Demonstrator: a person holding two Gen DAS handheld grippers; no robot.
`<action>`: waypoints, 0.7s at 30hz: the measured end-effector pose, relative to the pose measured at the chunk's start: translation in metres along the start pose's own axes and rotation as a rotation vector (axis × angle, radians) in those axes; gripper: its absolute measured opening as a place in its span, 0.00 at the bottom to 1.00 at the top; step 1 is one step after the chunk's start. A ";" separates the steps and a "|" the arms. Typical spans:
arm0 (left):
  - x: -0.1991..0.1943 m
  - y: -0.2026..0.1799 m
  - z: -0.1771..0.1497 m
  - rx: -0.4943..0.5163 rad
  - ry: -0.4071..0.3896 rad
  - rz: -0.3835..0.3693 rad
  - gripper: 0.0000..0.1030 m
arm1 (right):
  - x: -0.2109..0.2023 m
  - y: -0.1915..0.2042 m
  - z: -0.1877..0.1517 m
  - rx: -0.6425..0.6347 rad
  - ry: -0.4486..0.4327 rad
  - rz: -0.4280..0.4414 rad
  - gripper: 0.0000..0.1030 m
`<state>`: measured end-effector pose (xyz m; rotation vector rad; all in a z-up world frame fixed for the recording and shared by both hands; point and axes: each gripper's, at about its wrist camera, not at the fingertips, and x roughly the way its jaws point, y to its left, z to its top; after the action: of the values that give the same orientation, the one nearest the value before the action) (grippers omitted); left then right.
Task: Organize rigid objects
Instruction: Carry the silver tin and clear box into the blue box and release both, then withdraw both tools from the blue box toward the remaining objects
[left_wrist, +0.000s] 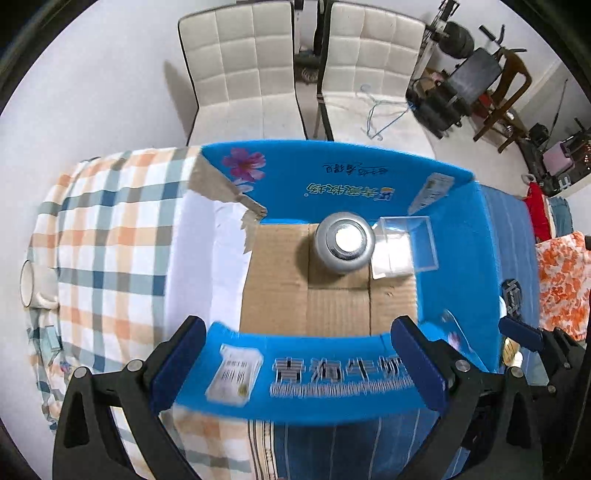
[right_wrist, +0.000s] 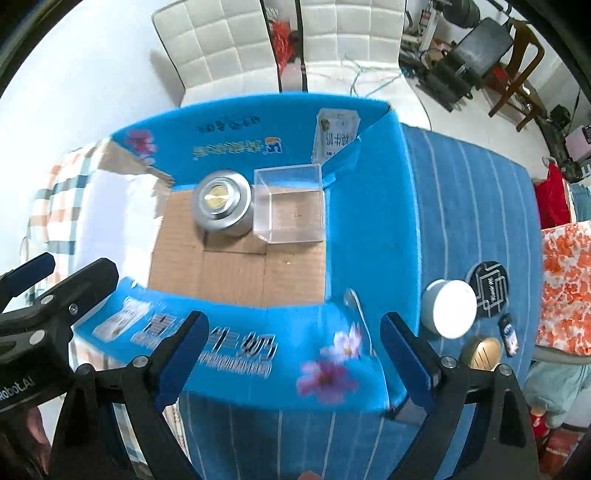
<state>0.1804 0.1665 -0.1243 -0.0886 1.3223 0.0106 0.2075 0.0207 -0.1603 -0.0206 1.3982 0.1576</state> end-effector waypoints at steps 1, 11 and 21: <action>-0.011 0.002 -0.007 0.002 -0.018 -0.005 1.00 | -0.007 0.001 -0.006 0.001 -0.009 0.004 0.93; -0.094 -0.021 -0.038 0.044 -0.159 -0.011 1.00 | -0.101 0.015 -0.059 0.010 -0.125 0.051 0.93; -0.144 -0.029 -0.062 0.054 -0.225 -0.044 1.00 | -0.164 0.011 -0.095 0.013 -0.193 0.102 0.93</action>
<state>0.0870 0.1392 0.0015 -0.0687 1.0951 -0.0509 0.0863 0.0050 -0.0151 0.0749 1.2075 0.2297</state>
